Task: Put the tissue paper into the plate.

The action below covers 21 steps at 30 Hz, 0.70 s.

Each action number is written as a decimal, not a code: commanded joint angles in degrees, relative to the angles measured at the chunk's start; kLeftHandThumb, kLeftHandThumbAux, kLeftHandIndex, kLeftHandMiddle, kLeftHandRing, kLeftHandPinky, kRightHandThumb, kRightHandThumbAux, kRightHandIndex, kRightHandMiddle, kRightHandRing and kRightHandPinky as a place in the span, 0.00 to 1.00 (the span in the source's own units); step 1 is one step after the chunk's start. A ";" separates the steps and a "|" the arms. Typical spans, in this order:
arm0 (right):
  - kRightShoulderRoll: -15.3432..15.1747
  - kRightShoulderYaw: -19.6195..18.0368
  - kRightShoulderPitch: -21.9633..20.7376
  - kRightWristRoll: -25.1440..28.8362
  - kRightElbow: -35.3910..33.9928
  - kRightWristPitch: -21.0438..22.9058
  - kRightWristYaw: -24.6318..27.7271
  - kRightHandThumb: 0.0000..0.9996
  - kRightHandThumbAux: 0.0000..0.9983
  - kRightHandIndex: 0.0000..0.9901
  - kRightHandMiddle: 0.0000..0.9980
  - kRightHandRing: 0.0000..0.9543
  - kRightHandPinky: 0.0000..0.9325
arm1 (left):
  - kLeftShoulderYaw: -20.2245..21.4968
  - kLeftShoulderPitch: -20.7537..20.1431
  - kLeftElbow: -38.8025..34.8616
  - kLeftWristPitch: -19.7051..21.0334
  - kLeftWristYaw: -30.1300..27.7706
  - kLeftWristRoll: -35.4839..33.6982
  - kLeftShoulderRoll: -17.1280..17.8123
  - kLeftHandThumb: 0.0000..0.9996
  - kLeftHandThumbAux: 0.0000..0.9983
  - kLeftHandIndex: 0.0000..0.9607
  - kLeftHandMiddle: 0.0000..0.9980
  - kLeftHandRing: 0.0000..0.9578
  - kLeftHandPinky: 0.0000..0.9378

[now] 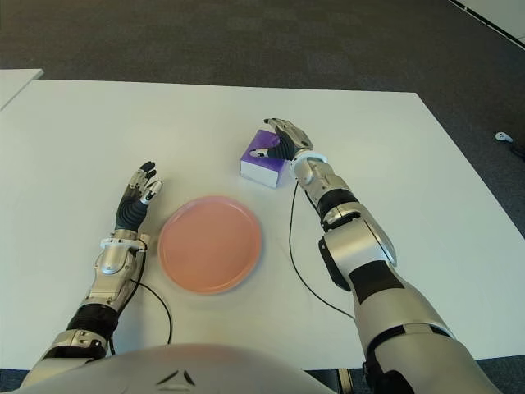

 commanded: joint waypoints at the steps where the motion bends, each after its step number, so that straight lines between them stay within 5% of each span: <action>1: 0.39 -0.94 0.38 1.22 -0.54 -0.51 1.46 0.10 0.42 0.00 0.00 0.00 0.00 | -0.59 4.41 4.54 0.07 -0.10 0.85 -1.04 0.00 0.37 0.00 0.00 0.00 0.00; 21: -0.20 2.14 2.18 -1.76 -3.17 -2.30 0.27 0.09 0.41 0.00 0.00 0.00 0.00 | -0.58 4.44 4.89 -0.21 -0.51 0.33 -1.30 0.00 0.37 0.00 0.00 0.00 0.00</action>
